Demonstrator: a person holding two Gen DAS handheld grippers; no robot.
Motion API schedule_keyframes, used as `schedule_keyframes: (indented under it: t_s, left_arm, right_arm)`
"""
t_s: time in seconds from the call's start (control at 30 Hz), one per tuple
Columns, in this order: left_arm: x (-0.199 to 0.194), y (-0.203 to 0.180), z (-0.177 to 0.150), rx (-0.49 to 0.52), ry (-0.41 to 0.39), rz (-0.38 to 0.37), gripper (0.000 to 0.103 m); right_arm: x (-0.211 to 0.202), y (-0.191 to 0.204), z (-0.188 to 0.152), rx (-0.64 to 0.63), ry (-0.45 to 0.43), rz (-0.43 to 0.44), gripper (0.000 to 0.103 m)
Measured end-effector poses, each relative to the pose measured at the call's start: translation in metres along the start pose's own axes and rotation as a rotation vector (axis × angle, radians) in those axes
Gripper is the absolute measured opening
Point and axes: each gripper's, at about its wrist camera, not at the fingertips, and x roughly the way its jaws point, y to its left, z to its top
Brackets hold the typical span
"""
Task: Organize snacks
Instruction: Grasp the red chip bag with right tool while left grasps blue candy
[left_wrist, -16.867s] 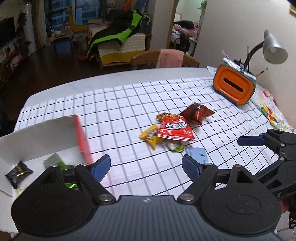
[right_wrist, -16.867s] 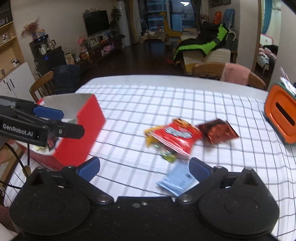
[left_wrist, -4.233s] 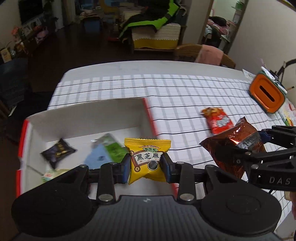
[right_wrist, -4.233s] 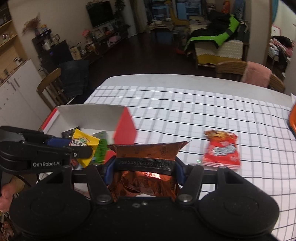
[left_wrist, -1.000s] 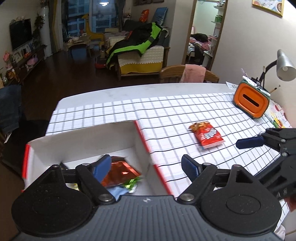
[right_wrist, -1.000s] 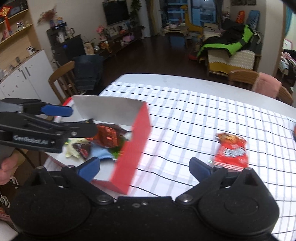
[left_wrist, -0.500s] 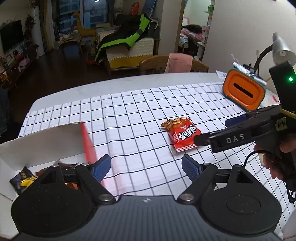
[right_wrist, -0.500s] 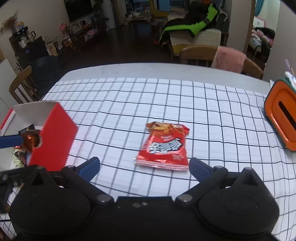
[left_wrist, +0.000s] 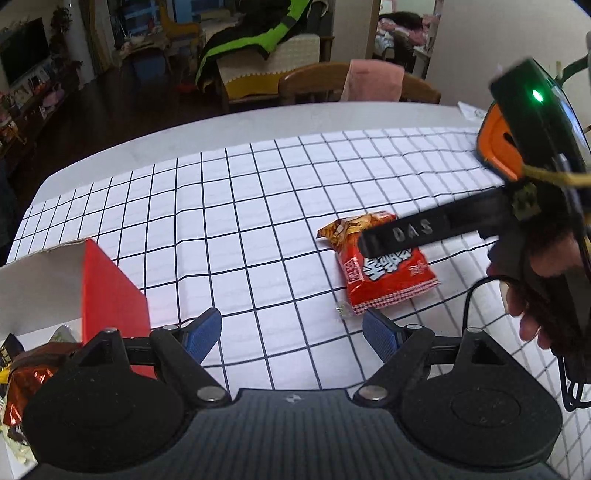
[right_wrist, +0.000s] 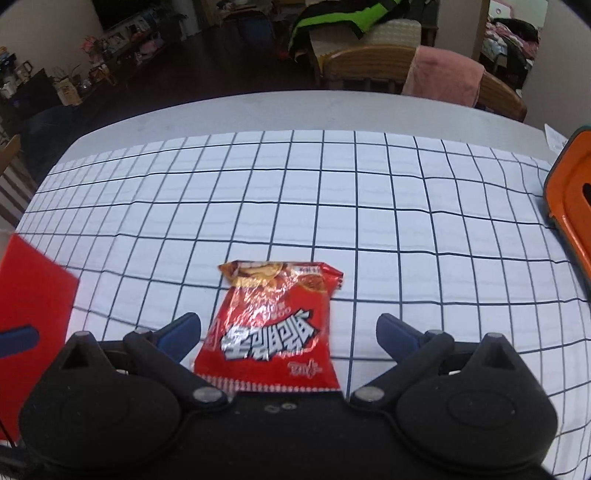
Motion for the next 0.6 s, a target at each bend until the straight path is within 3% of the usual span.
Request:
schedule_keyframes:
  t_s: [0.3,0.6]
  left_arm:
    - [0.023,-0.003,0.008,0.024,0.045,0.020,0.084]
    - [0.039,-0.011,0.008,0.114,0.074,-0.028,0.084]
  right_arm:
    - [0.036,0.007,0.008,0.010,0.044,-0.027,0.100]
    - [0.050,0.018,-0.002,-0.020,0.059,-0.037,0.087]
